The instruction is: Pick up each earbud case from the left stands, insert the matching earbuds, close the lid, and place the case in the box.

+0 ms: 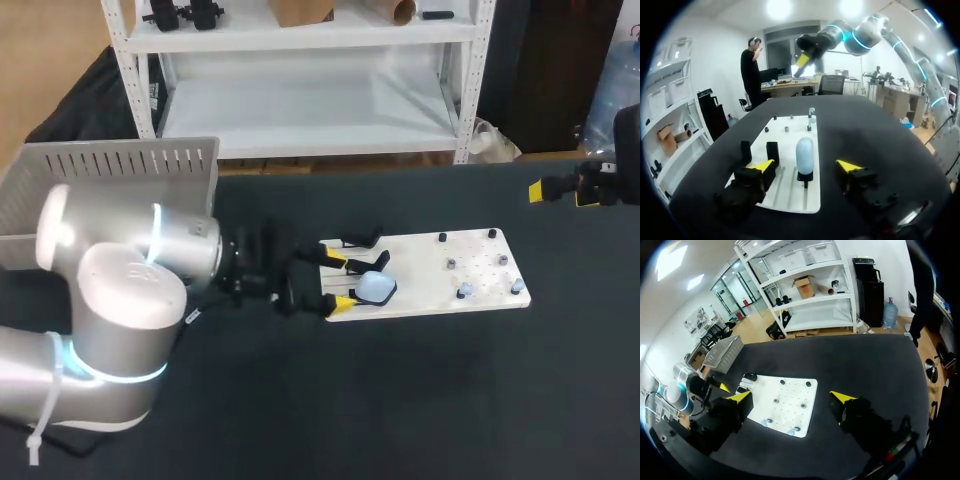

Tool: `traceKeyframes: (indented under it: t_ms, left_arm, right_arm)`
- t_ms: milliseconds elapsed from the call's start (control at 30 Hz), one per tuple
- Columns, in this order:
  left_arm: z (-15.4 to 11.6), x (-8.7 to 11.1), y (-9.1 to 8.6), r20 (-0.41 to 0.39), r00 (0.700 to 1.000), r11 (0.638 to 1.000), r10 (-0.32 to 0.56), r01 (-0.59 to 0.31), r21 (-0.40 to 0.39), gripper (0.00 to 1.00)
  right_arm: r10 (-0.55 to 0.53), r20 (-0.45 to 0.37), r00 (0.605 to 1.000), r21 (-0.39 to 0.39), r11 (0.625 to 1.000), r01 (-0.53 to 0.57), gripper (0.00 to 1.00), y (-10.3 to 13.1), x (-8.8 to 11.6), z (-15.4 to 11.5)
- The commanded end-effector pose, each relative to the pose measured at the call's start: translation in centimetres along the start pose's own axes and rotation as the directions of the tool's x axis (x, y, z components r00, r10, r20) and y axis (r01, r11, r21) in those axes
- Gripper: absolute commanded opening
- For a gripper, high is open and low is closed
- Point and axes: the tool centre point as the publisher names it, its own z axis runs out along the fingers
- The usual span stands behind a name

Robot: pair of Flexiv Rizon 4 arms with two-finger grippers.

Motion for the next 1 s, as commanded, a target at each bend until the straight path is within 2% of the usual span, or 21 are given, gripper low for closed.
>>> traceKeyframes:
  t_ms: [33,100,267,367,400,467,1000]
  left_arm:
    - [0.7,0.0,0.5,0.005,1.0,1.0,-0.002,0.002,0.011,0.74]
    - [0.8,0.0,0.6,0.008,1.0,1.0,-0.003,0.003,0.016,0.72]
    - [1.2,0.0,0.8,0.012,1.0,1.0,-0.008,0.008,0.022,0.58]
    - [1.4,0.1,0.9,0.012,1.0,1.0,-0.012,0.012,0.02,0.6]
    - [1.5,0.1,0.9,0.012,1.0,1.0,-0.013,0.013,0.02,0.54]
    - [1.6,0.1,0.9,0.011,1.0,1.0,-0.016,0.015,0.018,0.49]
    - [2.6,0.3,0.4,0.011,1.0,0.998,-0.016,0.016,0.061,0.48]
  right_arm:
    - [0.0,0.0,1.0,0.0,1.0,0.0,1.0,0.0,0.0,0.0]
    - [0.0,0.0,1.0,0.0,1.0,0.0,1.0,0.0,0.0,0.0]
    - [0.0,0.0,1.0,0.0,1.0,0.0,1.0,0.0,0.0,0.0]
    - [0.0,0.0,1.0,0.0,1.0,0.0,1.0,0.0,0.0,0.0]
    - [0.0,0.0,1.0,0.0,1.0,0.0,1.0,0.0,0.0,0.0]
    - [0.0,0.0,1.0,0.0,1.0,0.0,1.0,0.0,0.0,0.0]
    - [0.0,0.0,1.0,0.0,1.0,0.0,1.0,0.0,0.0,0.0]
